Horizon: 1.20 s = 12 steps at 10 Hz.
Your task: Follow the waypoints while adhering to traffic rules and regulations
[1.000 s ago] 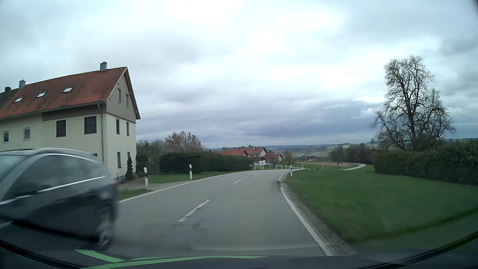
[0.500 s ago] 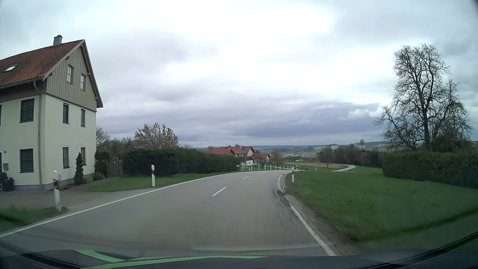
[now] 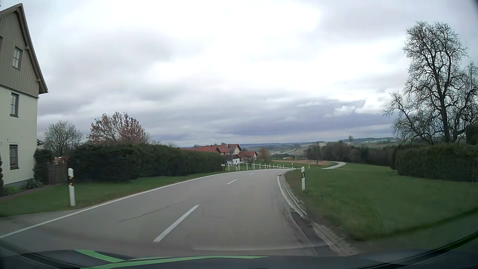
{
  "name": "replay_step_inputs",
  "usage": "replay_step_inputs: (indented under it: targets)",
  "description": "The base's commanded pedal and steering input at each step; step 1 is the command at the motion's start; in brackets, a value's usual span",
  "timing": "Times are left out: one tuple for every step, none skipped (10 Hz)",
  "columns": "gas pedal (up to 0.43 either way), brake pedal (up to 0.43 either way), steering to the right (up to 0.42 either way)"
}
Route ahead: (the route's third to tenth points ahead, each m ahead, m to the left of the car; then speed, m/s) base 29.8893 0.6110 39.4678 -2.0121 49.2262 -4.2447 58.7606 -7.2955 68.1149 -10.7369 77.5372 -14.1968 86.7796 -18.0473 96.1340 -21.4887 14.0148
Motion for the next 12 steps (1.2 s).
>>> replay_step_inputs:
  targets:
    - [0.11, 0.0, 0.027]
    - [0.11, 0.0, 0.027]
    - [0.11, 0.0, 0.026]
    - [0.11, 0.0, 0.026]
    - [0.11, 0.0, 0.026]
    - [0.11, 0.0, 0.026]
    - [0.11, 0.0, 0.026]
    - [0.11, 0.0, 0.026]
    - [0.11, 0.0, 0.027]
    - [0.11, 0.0, 0.026]
    - [0.11, 0.0, 0.026]
    - [0.11, 0.0, 0.026]
